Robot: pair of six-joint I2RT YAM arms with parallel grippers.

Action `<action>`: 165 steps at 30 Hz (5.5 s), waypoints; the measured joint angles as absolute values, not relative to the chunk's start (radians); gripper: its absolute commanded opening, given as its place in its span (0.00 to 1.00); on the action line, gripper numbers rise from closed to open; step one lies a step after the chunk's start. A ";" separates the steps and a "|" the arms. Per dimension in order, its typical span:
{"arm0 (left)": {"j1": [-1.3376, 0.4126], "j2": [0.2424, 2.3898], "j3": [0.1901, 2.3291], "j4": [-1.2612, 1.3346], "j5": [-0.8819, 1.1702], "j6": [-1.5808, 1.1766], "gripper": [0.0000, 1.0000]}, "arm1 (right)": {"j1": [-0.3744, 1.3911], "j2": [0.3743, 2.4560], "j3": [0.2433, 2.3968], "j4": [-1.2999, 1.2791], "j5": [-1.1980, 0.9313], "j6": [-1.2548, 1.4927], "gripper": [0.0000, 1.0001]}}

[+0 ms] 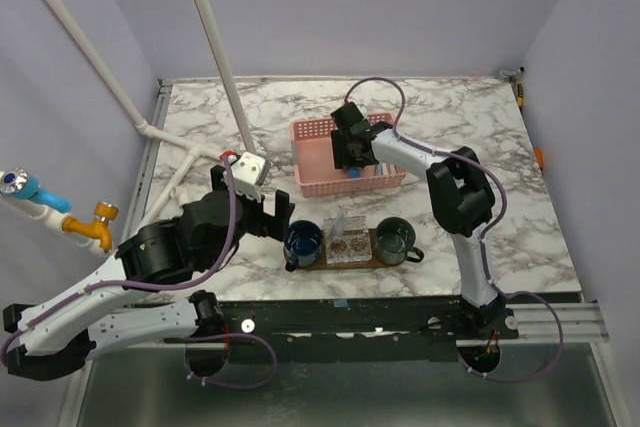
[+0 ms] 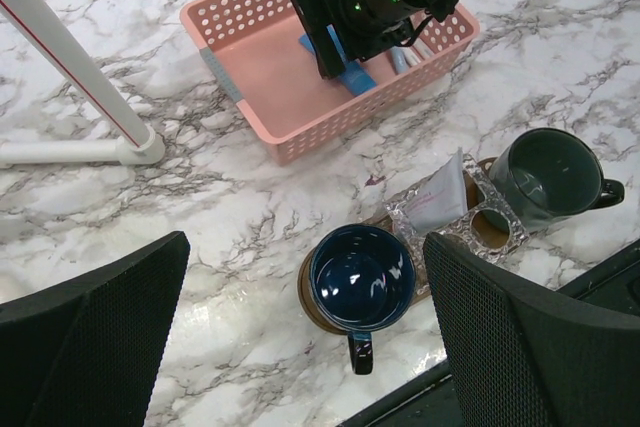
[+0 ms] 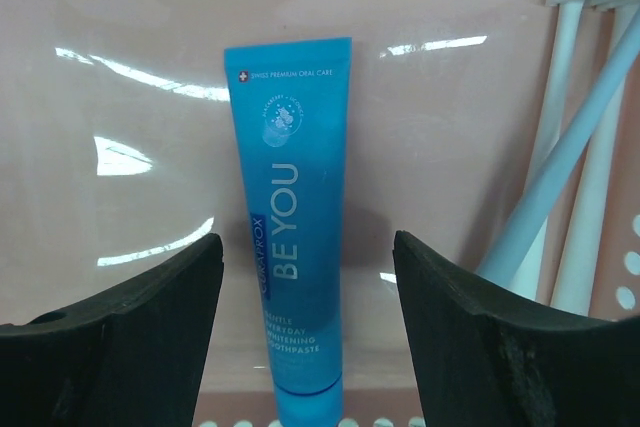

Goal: Prepare toiletry sets of a toothbrush and toothpaste on the tray

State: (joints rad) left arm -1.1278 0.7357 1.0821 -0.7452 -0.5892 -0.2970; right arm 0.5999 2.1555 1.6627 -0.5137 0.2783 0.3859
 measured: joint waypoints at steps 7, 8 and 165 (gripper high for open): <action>-1.128 0.736 1.070 -0.741 -0.589 -0.294 0.99 | 0.593 2.190 1.684 -0.522 0.267 0.379 0.54; -1.128 0.736 1.069 -0.741 -0.589 -0.294 0.99 | 0.593 2.191 1.688 -0.522 0.267 0.377 0.51; -1.110 0.746 0.997 -0.483 -0.090 -0.509 0.00 | 1.125 0.969 1.089 -0.035 0.307 0.543 0.75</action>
State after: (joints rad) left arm -1.1099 0.7456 0.9970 -0.4831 -0.0902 -0.5095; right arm 1.1248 0.9691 1.0889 -0.0353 0.3069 0.5434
